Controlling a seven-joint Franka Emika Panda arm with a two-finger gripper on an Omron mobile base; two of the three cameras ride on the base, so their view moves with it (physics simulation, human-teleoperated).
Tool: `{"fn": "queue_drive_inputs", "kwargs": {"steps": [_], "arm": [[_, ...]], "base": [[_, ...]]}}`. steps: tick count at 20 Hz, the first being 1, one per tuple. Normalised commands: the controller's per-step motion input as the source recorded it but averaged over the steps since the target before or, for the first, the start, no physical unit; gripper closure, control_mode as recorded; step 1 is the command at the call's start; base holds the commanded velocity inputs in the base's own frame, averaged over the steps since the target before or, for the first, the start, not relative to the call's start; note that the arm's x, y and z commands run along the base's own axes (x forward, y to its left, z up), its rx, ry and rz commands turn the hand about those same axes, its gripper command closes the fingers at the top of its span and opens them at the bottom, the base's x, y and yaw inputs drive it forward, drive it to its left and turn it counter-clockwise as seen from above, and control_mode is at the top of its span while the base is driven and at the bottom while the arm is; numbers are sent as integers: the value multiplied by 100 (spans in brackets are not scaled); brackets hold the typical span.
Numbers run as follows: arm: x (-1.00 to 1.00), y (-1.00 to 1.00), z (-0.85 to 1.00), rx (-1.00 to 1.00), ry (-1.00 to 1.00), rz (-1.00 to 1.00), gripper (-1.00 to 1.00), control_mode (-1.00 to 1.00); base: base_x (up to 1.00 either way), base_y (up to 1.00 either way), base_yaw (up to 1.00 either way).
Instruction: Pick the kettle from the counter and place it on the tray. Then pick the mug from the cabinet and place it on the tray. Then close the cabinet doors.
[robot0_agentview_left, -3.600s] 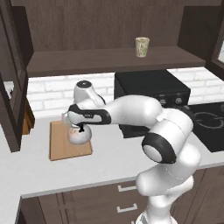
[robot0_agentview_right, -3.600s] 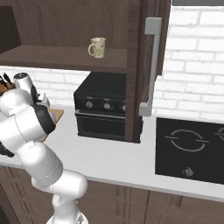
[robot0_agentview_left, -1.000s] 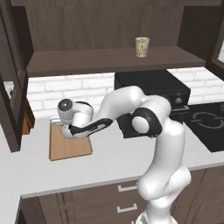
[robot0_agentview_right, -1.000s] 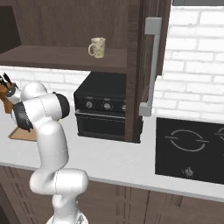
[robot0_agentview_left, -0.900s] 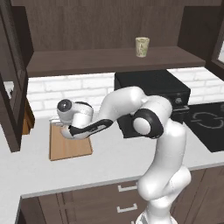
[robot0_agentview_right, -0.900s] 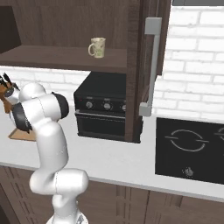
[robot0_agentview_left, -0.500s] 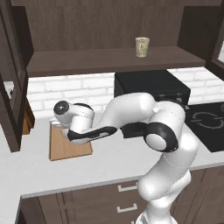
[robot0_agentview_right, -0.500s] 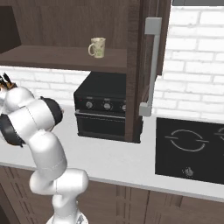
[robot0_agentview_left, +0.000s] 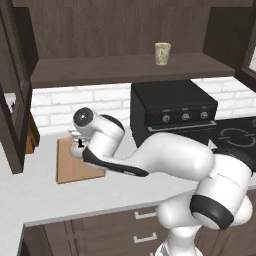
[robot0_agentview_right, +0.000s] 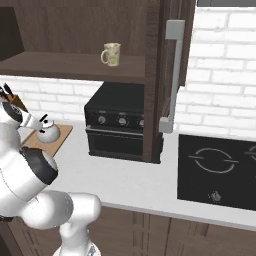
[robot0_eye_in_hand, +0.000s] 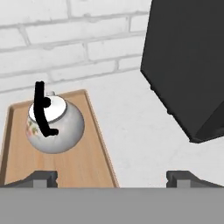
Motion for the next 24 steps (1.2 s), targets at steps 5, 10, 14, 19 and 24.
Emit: {"fn": "queue_drive_inputs", "kwargs": {"steps": [5,10,14,19,24], "arm": [[-41,-53,58,0,-1,0,-100,-100],[-50,-57,70,0,-4,0,-100,-100],[-8,-57,31,0,2,0,-100,-100],[0,0,0,0,0,0,-100,-100],[-9,-37,72,-4,-4,0,-100,-100]], "base": [[0,0,0],[0,0,0],[0,0,0],[0,0,0],[0,0,0]]}}
